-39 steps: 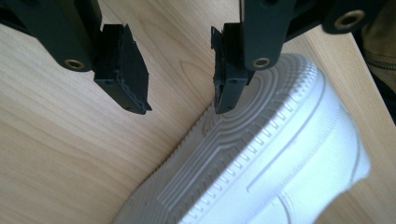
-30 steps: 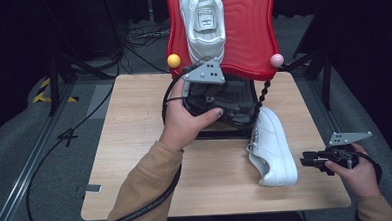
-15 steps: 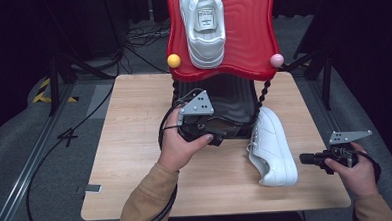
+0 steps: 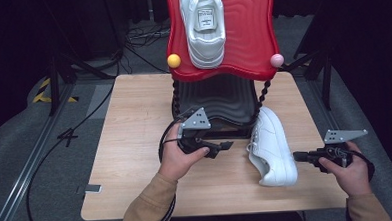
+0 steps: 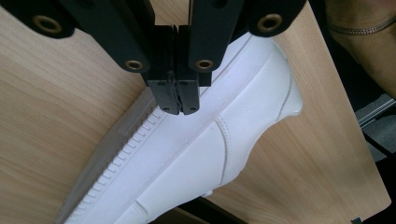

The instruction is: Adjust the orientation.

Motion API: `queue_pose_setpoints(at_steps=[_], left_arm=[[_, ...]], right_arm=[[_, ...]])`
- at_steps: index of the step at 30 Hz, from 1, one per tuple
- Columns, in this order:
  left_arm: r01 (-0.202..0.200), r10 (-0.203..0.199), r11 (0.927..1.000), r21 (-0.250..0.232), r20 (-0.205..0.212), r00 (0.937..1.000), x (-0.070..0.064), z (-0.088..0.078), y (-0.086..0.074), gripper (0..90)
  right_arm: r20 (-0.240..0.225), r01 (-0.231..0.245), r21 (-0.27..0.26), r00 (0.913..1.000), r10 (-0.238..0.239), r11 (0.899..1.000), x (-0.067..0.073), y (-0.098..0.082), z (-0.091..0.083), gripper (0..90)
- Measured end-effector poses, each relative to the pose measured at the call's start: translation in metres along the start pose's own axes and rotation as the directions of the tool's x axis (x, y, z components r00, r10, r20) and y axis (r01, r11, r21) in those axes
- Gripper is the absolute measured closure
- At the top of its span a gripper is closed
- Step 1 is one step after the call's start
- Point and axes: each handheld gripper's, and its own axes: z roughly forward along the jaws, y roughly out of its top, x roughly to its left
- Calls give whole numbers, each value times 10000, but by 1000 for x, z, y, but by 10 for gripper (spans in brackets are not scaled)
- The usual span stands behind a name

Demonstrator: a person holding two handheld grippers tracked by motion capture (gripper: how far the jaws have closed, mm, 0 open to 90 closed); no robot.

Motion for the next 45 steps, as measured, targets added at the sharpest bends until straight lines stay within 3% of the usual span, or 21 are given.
queue_pose_setpoints(at_steps=[8,12,17,27,35,36,37,39,42,45], left_arm=[[119,-119,9998,162,-9,9999,1,3,-5,348],[78,-78,9996,264,6,10000,0,5,-6,347],[101,-101,9993,348,7,9999,0,6,-8,346],[110,-109,9990,428,-28,9999,1,6,-9,341],[116,-116,9987,504,0,9999,1,7,-9,335],[121,-121,9983,566,9,9999,1,8,-9,331],[53,-56,9980,631,39,10000,1,8,-9,325],[63,-67,9976,688,50,10000,1,10,-10,324],[70,-74,9974,712,52,10000,1,11,-10,323],[70,-74,9972,746,57,10000,0,11,-10,321]], right_arm=[[-154,444,-186,9989,-447,9988,13,7,1,896],[-210,610,2,9979,-610,9981,19,10,8,897],[-109,652,407,9978,-648,9970,20,9,15,898],[-59,684,383,9977,-682,9969,15,6,11,900],[725,426,682,9962,-475,9968,6,0,-5,900],[782,487,448,9956,-521,9978,5,0,-11,900],[679,462,-116,9967,-454,9989,5,2,-20,900],[959,580,-1064,9942,-478,9926,7,9,-47,900],[1048,660,-1411,9932,-514,9878,9,9,-61,900],[1084,623,-1218,9929,-491,9906,7,6,-61,900]])
